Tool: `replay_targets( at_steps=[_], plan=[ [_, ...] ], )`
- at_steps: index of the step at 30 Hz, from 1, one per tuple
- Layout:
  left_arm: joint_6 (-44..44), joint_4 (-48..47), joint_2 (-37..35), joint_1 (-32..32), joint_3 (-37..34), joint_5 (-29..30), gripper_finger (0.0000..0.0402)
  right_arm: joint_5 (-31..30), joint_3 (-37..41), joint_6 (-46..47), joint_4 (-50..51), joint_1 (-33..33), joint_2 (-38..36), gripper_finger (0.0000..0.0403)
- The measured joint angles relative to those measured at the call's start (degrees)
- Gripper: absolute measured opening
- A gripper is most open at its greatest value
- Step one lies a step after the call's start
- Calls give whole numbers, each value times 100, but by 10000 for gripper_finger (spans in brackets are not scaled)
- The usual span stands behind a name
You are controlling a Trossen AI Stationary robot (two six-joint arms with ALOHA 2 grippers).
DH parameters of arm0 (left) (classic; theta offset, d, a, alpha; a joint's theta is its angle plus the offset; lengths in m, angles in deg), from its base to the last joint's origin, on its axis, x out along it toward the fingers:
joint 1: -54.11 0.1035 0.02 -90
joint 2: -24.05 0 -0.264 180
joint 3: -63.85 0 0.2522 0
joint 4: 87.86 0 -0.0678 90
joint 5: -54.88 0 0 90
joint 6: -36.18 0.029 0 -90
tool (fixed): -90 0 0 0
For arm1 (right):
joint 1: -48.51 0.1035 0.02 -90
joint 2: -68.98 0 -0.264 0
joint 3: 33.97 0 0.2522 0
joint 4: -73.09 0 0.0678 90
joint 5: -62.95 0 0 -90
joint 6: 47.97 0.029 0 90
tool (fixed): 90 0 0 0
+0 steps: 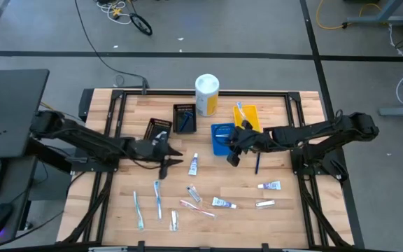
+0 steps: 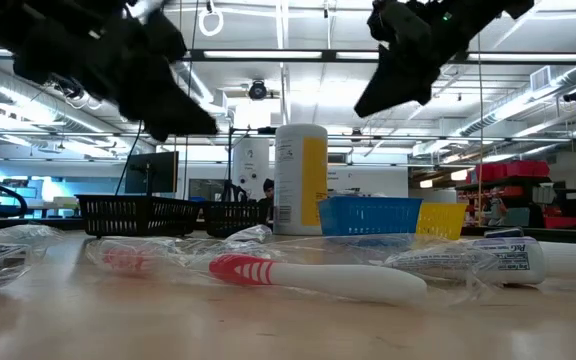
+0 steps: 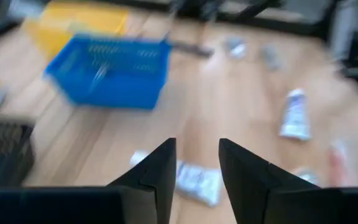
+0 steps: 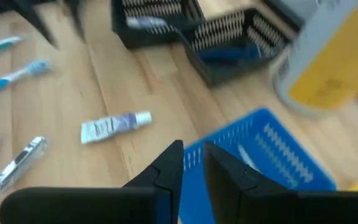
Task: Pick & Place Travel size toiletries
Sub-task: Put the white toothpaste into the left black bin
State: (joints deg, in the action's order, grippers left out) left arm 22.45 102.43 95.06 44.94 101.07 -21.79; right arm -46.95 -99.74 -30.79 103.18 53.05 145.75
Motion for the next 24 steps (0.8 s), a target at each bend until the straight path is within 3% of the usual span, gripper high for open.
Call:
replay_targets(
  at_steps=[13,19,24],
  plan=[
    [-717,-354,2458,-11,1659,902,211,6,0,-1074,-246,-227,0,71],
    [-1657,-1236,3131,-114,2328,1483,211,46,0,-1230,-251,-272,2,71],
    [-2137,-1838,3324,-177,2525,1630,198,49,0,-1418,-400,-342,2,71]
  ],
)
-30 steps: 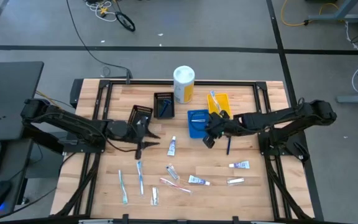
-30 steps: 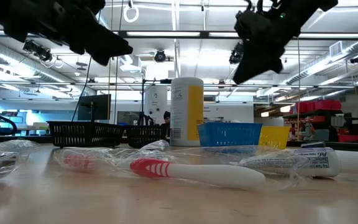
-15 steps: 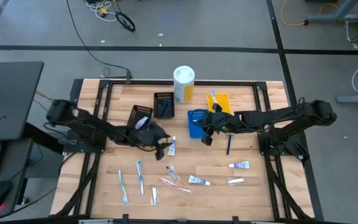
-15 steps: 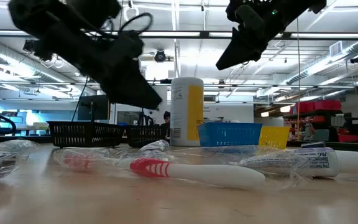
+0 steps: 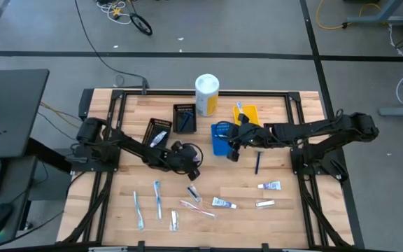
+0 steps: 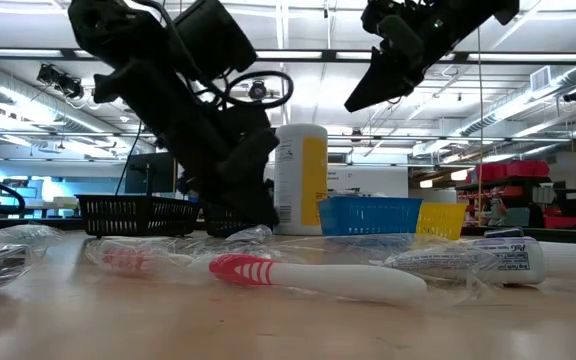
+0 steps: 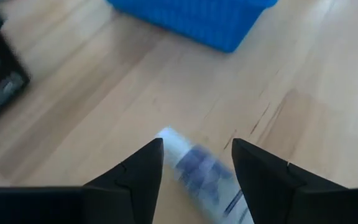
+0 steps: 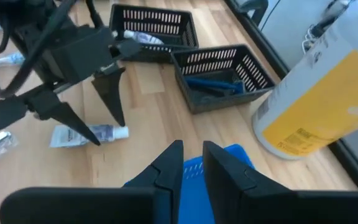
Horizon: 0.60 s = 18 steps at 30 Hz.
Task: Pick & Place Travel size toiletries
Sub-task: Put the white toothpaste into the left black bin
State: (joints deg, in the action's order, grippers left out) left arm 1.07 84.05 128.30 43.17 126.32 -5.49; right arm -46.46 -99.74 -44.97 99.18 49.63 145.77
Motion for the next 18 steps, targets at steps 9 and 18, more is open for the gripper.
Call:
replay_targets(
  at_steps=[9,18],
  plan=[
    [-400,-775,-4,0,-11,-82,184,-1,0,-50,-401,-45,0,71],
    [-274,-907,-4,-4,-9,23,129,1,0,-50,-399,-45,0,71]
  ],
)
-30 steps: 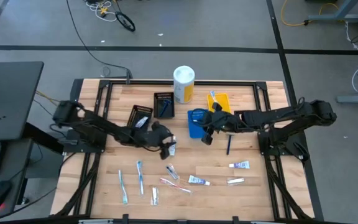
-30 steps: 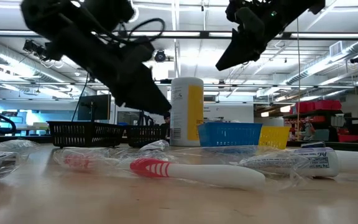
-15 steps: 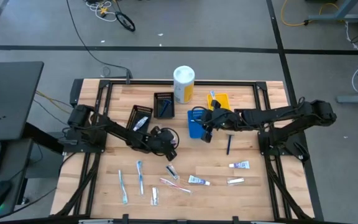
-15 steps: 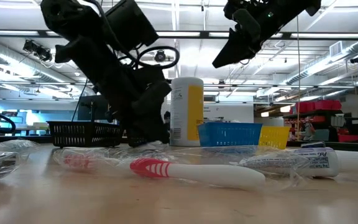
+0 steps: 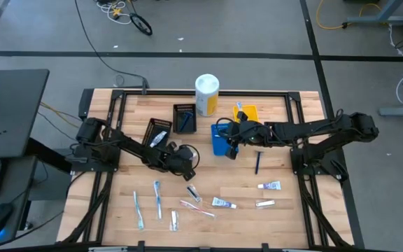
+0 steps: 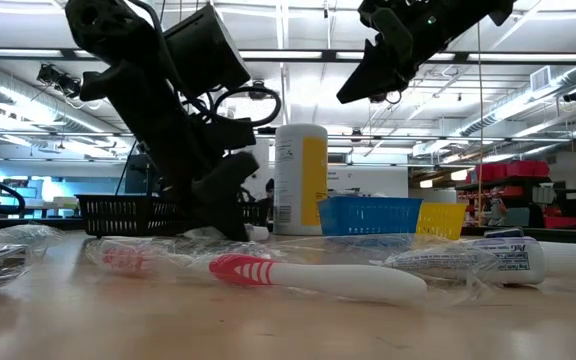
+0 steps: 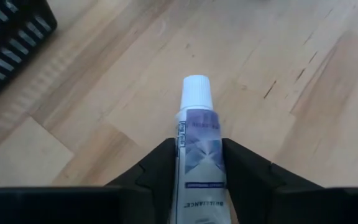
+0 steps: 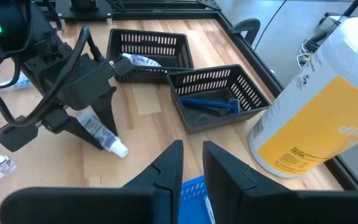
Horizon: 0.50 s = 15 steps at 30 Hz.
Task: Pick & Place Travel size toiletries
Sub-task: Put the white toothpaste into the left black bin
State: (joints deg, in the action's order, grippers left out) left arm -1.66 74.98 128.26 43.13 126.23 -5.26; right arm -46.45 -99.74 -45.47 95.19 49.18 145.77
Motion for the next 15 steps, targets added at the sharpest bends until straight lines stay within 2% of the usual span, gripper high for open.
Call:
replay_targets(
  at_steps=[8,11,15],
  plan=[
    [75,-244,-243,5,-7,-166,92,0,0,0,-2,0,0,71],
    [-35,-712,-714,0,-7,85,86,0,0,0,-2,0,0,71],
    [-574,-1839,-1534,4,-9,635,83,2,0,0,0,0,0,71]
  ],
)
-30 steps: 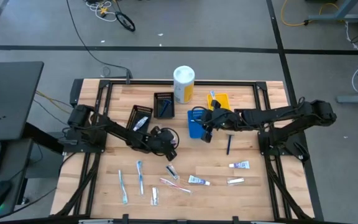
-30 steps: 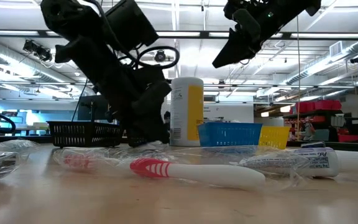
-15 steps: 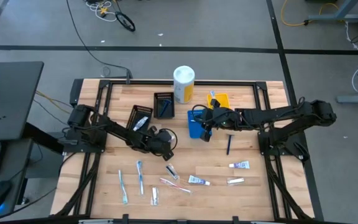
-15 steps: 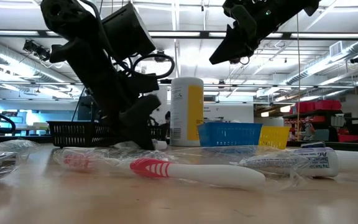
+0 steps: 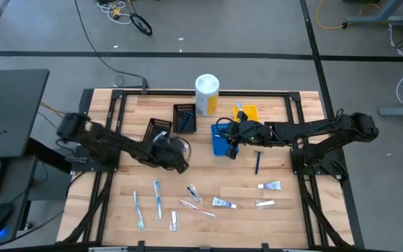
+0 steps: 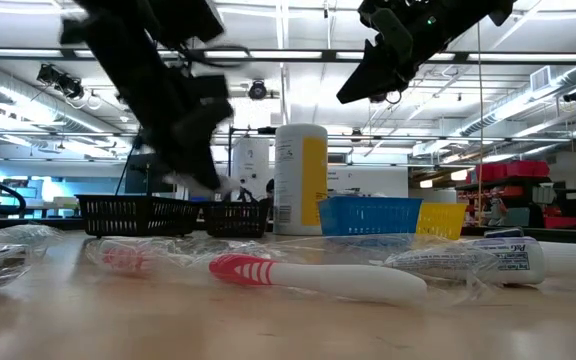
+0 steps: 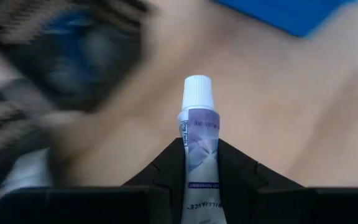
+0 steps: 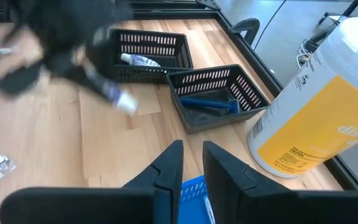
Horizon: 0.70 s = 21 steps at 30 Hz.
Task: Pick & Place Travel size toiletries
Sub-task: Put the white toothpaste into the left black bin
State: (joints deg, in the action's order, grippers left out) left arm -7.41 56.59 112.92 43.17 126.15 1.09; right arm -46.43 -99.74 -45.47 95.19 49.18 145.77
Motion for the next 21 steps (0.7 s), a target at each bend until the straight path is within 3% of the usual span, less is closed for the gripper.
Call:
replay_targets(
  at_steps=[5,11,21],
  plan=[
    [-940,-1488,-943,30,4,553,87,1,0,2,0,0,0,71],
    [-1890,-2807,-1199,192,-2,806,89,3,0,2,-111,2,0,71],
    [-2320,-2481,-1190,771,-892,707,89,5,0,2,-128,2,0,71]
  ],
)
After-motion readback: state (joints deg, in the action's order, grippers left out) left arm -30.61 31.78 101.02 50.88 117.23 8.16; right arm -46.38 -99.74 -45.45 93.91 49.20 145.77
